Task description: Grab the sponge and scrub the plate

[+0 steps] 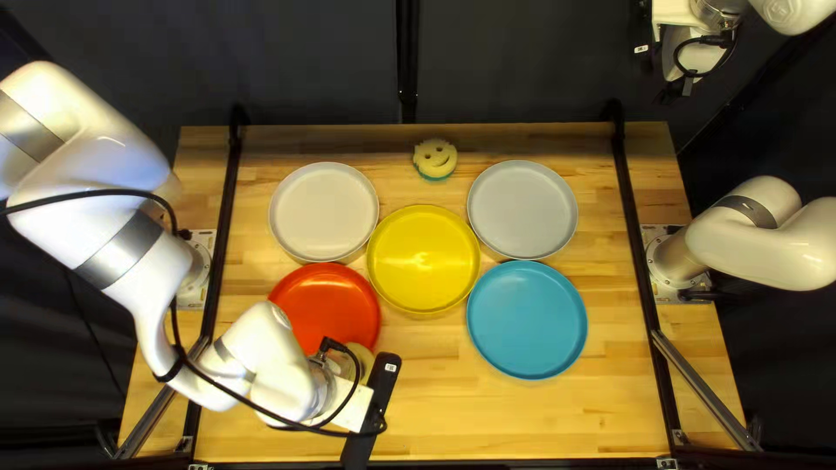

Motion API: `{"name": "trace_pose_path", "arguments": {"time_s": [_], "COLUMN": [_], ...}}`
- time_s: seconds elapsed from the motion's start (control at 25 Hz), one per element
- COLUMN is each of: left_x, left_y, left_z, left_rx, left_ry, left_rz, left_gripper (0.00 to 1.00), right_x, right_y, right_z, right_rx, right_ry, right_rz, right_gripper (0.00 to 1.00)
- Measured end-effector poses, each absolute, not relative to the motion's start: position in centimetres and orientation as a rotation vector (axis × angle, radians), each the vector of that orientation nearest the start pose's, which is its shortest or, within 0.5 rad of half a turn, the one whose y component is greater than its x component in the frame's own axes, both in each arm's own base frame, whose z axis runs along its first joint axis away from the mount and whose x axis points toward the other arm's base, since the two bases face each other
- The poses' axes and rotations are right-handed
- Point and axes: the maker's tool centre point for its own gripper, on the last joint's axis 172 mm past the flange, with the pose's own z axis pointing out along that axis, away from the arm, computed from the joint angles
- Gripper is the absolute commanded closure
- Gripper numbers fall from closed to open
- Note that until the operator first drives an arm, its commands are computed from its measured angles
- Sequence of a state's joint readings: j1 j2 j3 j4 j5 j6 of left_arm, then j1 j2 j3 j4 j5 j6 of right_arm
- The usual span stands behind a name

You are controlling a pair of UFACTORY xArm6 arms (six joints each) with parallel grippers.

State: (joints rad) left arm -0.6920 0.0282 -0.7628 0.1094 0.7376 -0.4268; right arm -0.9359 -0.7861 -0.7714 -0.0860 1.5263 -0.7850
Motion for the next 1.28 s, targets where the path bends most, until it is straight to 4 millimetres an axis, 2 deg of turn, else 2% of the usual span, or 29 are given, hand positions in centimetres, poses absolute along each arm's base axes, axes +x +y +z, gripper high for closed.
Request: {"name": "trace_pose_path", "arguments": {"time_s": [0.16, 0.36, 0.6, 0.84, 1.08, 1.28], "left_x": [33.3, 34.0, 35.0, 34.9, 34.6, 34.7], "left_y": [-24.3, -22.1, -18.9, -15.9, -14.2, -14.7], "left_z": [7.7, 8.2, 7.3, 6.4, 5.7, 5.8], "left_rx": [-3.045, -3.049, -3.056, -3.076, -3.096, -3.107], "left_ry": [0.503, 0.474, 0.479, 0.479, 0.474, 0.486], "left_rz": [-0.045, -0.050, -0.051, -0.050, -0.049, -0.048], "left_gripper": [1.00, 1.00, 1.00, 1.00, 1.00, 1.00], "right_x": [13.8, 13.8, 13.8, 13.8, 13.8, 13.8], "right_y": [-22.6, -22.6, -22.6, -22.6, -22.6, -22.6], "right_z": [31.3, 31.3, 31.3, 31.3, 31.3, 31.3], "right_rx": [-3.212, -3.212, -3.212, -3.212, -3.212, -3.212], "right_ry": [0.239, 0.239, 0.239, 0.239, 0.239, 0.239], "right_rz": [0.072, 0.072, 0.072, 0.072, 0.072, 0.072], "right_gripper": [0.00, 0.00, 0.00, 0.00, 0.00, 0.00]}}
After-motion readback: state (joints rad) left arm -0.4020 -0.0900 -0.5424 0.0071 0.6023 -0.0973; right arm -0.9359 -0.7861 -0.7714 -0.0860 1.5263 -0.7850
